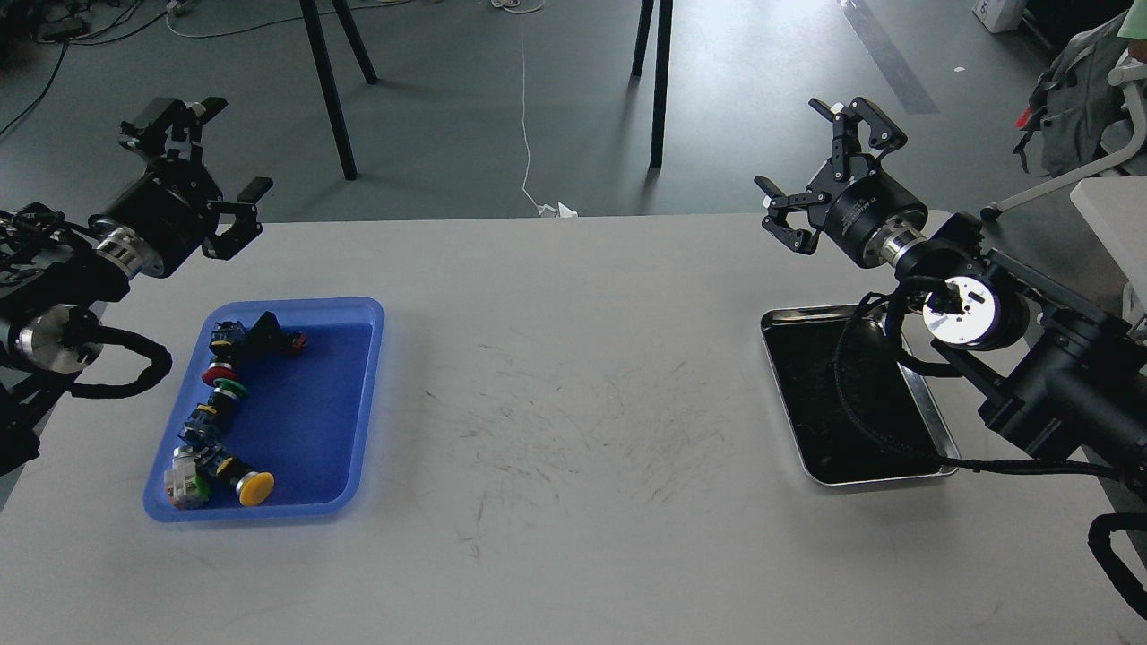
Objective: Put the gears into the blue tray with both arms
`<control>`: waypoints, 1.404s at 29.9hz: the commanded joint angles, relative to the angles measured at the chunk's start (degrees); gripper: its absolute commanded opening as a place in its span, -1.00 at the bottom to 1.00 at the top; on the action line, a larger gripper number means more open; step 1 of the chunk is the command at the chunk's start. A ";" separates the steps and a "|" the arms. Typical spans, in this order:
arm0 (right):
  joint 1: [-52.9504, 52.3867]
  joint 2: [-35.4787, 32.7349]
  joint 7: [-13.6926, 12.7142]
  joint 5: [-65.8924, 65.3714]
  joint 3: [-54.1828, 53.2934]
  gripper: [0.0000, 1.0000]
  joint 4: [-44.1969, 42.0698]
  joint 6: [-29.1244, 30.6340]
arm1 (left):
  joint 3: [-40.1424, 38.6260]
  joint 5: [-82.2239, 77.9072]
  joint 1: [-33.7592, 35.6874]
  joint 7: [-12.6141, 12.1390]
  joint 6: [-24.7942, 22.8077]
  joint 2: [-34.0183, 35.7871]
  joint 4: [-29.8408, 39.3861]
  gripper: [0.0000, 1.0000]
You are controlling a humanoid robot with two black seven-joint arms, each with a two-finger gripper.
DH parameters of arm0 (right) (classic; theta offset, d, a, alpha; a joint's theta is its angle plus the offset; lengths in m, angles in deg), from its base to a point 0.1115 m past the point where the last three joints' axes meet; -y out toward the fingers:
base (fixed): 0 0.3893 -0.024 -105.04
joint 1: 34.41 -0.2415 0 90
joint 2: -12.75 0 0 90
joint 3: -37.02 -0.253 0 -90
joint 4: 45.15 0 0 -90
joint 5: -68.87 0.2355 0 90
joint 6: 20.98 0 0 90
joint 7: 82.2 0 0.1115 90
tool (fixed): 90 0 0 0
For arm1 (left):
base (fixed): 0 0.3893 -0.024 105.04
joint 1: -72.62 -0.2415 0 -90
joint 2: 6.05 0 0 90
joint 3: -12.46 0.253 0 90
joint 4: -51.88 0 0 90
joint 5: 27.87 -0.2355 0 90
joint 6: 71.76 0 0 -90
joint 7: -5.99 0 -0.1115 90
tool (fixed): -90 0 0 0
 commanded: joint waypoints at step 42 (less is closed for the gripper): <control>-3.82 -7.90 -3.81 -0.18 7.21 0.99 1.95 -4.65 | -0.09 0.02 -0.01 -0.03 -0.07 -0.14 -0.01 0.99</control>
